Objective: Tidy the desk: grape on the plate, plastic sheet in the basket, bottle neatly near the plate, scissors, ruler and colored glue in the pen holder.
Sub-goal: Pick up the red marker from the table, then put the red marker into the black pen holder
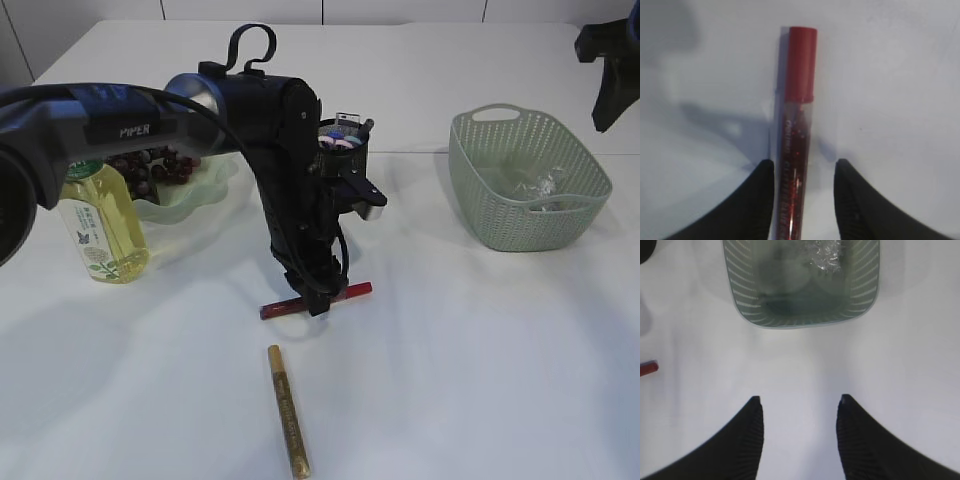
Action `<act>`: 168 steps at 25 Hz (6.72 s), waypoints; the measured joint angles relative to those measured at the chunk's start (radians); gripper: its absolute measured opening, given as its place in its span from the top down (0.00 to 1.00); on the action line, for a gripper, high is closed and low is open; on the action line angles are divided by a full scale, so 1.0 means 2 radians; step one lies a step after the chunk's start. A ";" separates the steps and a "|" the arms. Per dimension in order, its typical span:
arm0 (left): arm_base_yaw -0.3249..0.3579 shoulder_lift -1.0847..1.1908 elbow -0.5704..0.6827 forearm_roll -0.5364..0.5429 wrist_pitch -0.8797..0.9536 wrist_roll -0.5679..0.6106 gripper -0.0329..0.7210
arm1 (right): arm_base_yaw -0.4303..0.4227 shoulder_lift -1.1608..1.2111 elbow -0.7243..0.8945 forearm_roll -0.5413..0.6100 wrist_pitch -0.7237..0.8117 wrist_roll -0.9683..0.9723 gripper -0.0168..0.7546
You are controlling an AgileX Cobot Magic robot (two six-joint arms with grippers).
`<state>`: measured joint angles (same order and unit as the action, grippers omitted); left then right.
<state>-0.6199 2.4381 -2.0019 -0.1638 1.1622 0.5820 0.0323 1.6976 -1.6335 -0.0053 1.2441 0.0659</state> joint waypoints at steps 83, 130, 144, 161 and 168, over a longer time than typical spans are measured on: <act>0.051 -0.025 -0.045 -0.009 0.027 -0.268 0.85 | 0.000 0.000 0.000 -0.003 0.000 -0.004 0.48; 0.051 -0.253 0.454 0.029 -0.965 -0.286 0.86 | 0.000 0.000 0.000 -0.003 0.000 -0.005 0.48; 0.051 -0.144 0.275 0.038 -0.959 -0.286 0.84 | 0.000 0.000 0.000 -0.003 0.000 -0.006 0.48; 0.051 -0.070 0.187 0.082 -0.907 -0.288 0.84 | 0.000 0.000 0.000 -0.012 0.000 -0.006 0.48; 0.051 -0.058 0.186 0.082 -0.896 -0.288 0.84 | 0.000 0.000 0.000 -0.012 0.000 -0.006 0.48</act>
<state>-0.5174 2.3231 -1.6295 0.0000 -0.6290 0.0068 0.0323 1.6976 -1.6335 -0.0298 1.2441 0.0547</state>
